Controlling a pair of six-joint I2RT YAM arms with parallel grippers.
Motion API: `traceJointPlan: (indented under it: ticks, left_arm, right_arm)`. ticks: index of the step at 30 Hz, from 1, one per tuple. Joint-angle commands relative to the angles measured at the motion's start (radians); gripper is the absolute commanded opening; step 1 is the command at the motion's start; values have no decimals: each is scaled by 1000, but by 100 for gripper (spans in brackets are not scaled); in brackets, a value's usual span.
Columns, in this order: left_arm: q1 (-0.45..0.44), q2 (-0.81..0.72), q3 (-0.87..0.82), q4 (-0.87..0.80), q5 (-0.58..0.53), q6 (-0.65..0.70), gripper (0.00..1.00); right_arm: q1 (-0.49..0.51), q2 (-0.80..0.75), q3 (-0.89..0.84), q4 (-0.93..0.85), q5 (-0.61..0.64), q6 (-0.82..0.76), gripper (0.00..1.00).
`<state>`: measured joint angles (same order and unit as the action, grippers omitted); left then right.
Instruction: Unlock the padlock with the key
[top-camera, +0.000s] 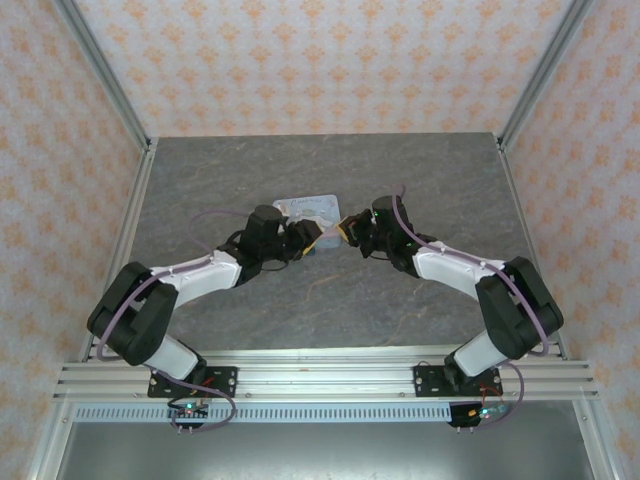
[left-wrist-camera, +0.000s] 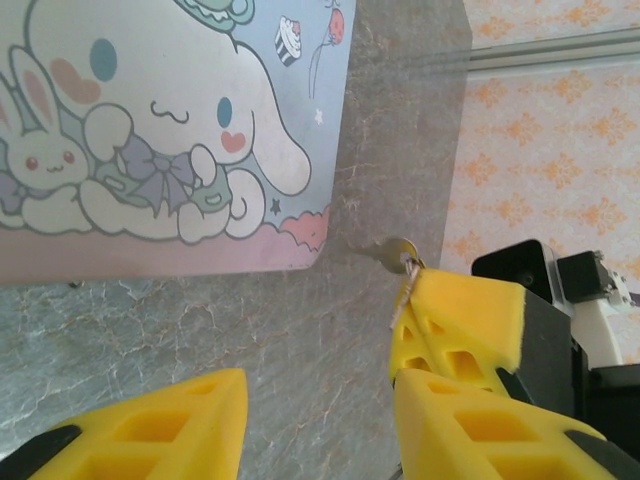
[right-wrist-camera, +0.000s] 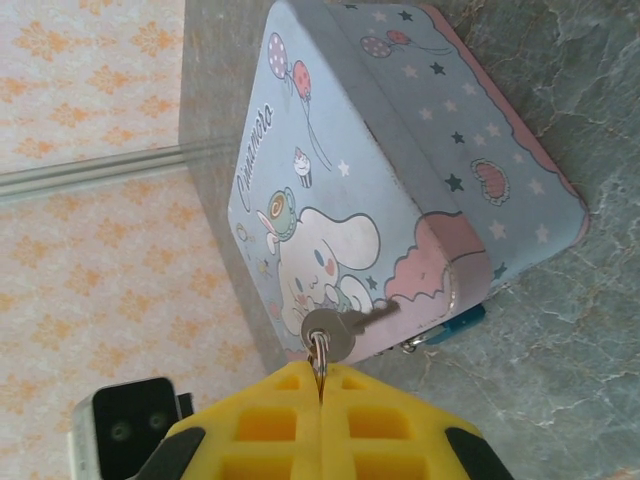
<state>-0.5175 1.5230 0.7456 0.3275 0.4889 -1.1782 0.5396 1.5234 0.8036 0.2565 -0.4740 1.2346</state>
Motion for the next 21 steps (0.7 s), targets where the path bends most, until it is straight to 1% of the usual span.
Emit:
traceJointPlan:
  ticks: [1,12,17,21]
  left_arm:
    - [-13,21,42,91,-27,-14,42]
    - [-43,85,109,120,-50,-30,39]
    - [-49,100,120,122,-55,-31,34]
    - [-50,105,120,120,-58,-29,34]
  right_arm:
    - [-3,4,-13,73,-12,45,0]
    - [-3,9,-37,105,-20,57,0]
    - [-4,9,-44,116,-26,61,0]
    - [-4,8,-47,125,-29,63,0]
